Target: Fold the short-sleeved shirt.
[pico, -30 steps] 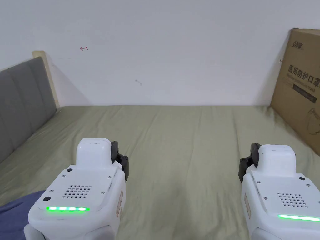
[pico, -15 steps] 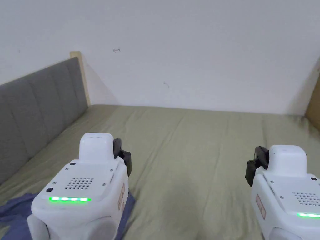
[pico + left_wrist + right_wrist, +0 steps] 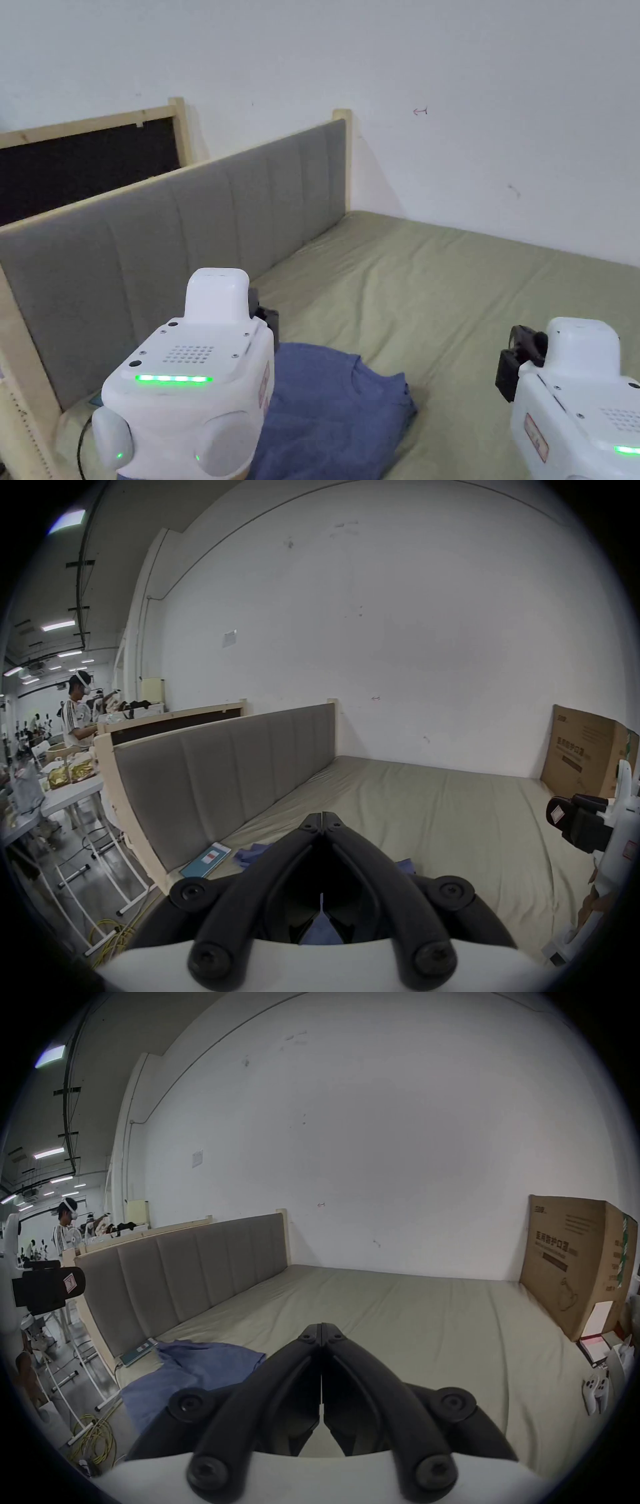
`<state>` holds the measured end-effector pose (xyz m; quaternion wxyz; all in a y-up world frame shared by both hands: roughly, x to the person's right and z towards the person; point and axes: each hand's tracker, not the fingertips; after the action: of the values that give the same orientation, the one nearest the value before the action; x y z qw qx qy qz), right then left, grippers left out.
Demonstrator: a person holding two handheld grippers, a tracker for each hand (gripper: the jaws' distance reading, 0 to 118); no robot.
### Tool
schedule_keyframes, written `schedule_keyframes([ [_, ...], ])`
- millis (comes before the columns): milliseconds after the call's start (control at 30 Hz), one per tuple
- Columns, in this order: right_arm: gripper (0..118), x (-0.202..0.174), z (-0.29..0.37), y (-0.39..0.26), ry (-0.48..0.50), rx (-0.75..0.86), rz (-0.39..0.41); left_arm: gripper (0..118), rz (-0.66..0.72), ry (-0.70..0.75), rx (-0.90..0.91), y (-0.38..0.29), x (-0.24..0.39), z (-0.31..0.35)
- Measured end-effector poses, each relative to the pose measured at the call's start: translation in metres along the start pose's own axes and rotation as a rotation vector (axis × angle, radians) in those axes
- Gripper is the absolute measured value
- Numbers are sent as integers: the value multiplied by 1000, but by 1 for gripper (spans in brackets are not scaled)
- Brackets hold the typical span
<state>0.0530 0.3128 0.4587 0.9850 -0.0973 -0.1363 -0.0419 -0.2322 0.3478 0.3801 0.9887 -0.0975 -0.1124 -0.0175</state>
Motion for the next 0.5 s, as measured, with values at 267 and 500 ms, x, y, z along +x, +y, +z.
schedule_keyframes([
  [267, 0, 3, -4, -12, -18, -47, 33, 0, 39, -39, -163, -26, 2, -47],
  [500, 0, 19, -20, -26, -59, -121, 15, 73, 75, -145, -614, -105, 9, -151],
])
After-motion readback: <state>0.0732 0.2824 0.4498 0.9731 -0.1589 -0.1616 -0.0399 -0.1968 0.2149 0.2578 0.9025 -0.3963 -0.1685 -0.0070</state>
